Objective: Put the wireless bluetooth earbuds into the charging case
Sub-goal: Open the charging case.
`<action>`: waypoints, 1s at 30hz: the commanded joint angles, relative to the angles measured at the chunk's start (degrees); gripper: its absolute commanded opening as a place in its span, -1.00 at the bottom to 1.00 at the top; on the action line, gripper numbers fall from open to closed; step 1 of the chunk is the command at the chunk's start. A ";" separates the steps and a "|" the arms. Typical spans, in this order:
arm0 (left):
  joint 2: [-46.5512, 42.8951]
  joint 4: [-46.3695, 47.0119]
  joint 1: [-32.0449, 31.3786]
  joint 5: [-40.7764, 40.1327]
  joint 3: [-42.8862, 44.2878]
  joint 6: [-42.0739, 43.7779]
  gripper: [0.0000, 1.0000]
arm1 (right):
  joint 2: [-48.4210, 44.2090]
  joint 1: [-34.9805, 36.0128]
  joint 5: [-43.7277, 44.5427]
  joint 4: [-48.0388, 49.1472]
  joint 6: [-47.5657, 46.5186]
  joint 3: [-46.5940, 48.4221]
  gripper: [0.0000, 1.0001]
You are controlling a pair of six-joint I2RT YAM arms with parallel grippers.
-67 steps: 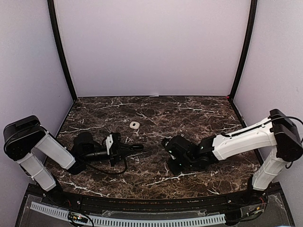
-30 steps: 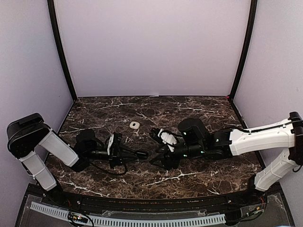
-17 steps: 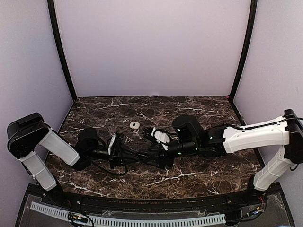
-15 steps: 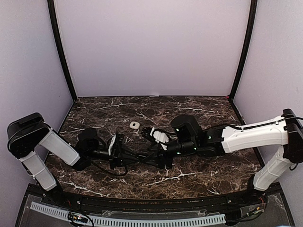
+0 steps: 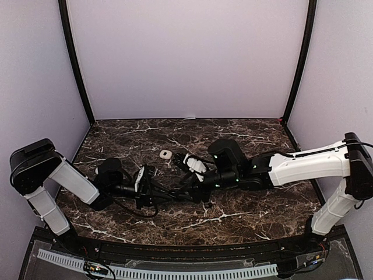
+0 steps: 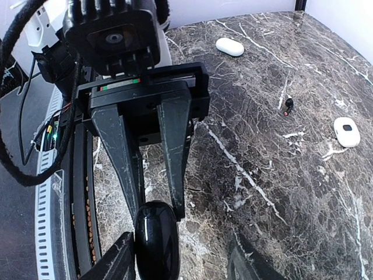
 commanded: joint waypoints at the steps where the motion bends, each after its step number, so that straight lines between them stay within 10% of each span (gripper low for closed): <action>1: 0.00 -0.06 -0.61 3.10 0.77 0.75 -1.00 | 0.14 -3.52 4.05 1.20 2.20 0.87 0.00; 23: 1.40 5.72 0.01 0.74 -0.99 -3.51 -1.00 | -11.28 -7.21 8.59 -0.07 6.42 -11.02 -0.17; 30: 2.10 9.21 1.92 1.94 -2.33 -5.02 -1.00 | -19.50 -7.32 2.79 12.82 1.75 -26.59 -0.11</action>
